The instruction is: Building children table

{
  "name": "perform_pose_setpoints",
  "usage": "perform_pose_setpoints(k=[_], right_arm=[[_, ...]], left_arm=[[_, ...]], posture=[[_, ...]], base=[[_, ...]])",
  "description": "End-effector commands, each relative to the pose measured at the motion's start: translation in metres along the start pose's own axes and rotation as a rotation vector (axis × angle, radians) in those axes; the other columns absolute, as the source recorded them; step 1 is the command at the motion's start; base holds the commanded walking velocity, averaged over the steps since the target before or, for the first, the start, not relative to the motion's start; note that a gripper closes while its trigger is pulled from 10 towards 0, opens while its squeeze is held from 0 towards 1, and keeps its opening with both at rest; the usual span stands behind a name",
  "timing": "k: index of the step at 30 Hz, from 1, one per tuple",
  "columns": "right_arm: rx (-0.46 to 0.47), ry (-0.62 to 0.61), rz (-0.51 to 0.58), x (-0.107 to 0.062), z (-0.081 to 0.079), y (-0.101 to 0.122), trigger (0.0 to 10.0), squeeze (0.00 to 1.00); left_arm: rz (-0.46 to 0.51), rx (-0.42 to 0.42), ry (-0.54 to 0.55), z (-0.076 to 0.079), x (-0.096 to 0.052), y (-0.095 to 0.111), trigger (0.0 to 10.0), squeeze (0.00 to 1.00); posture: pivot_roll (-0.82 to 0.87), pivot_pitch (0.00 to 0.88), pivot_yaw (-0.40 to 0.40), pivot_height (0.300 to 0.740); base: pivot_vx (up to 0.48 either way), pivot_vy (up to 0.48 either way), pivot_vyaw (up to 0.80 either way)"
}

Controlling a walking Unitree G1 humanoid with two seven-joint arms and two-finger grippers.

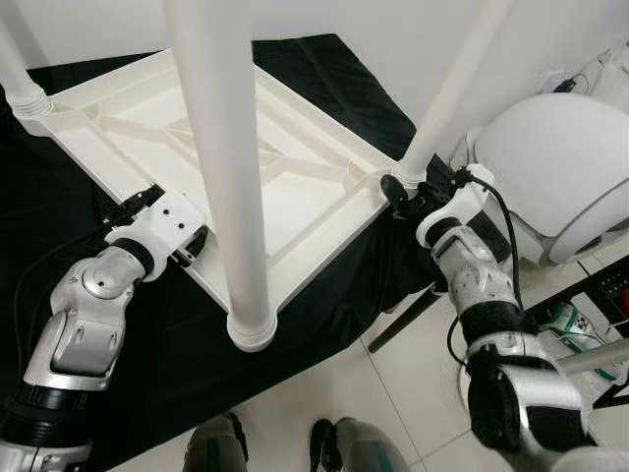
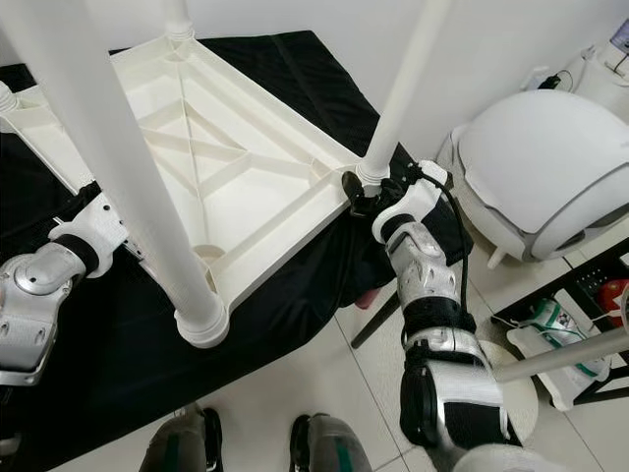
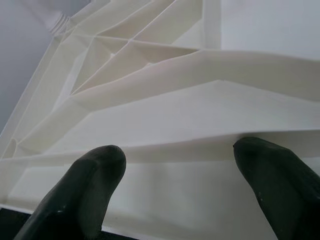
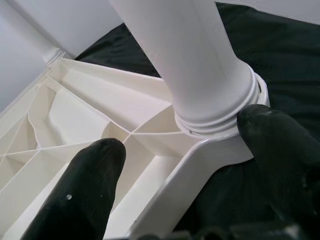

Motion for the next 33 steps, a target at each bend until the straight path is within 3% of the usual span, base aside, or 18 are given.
perform_pose_setpoints(k=[1,4,13,33], right_arm=[[0.028,0.086,-0.015,0.009,-0.020,-0.003,10.0,0.00],[0.034,0.085,-0.016,0.010,-0.020,-0.002,10.0,0.00],[0.062,0.185,-0.038,0.019,-0.041,-0.007,10.0,0.00],[0.091,0.235,-0.078,0.014,-0.048,-0.027,10.0,0.00]], left_arm=[[0.022,-0.008,-0.147,0.026,0.002,0.008,10.0,0.00],[0.027,-0.011,-0.151,0.028,0.003,0.011,10.0,0.00],[0.031,-0.015,-0.226,0.044,-0.002,0.017,10.0,0.00],[-0.033,0.001,-0.305,0.052,-0.015,0.006,10.0,0.00]], posture=[[0.10,0.105,-0.073,0.740],[0.10,0.105,-0.073,0.740],[0.12,0.104,-0.081,0.740],[0.10,0.094,-0.076,0.740]], base=[[0.000,0.000,0.00],[0.000,0.000,0.00],[0.000,0.000,0.00],[0.000,0.000,0.00]])
Point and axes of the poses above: a point about 5 cm out from each wrist's last joint towards the gripper, its own x axis pointing out of the wrist towards the gripper, its own y axis along the axis of the wrist's last joint, z = x × y, the point moved 2 cm from there along x, pointing out of the wrist towards the gripper, and after that the axes turned 10 degrees about -x, right-handed, at the moved point
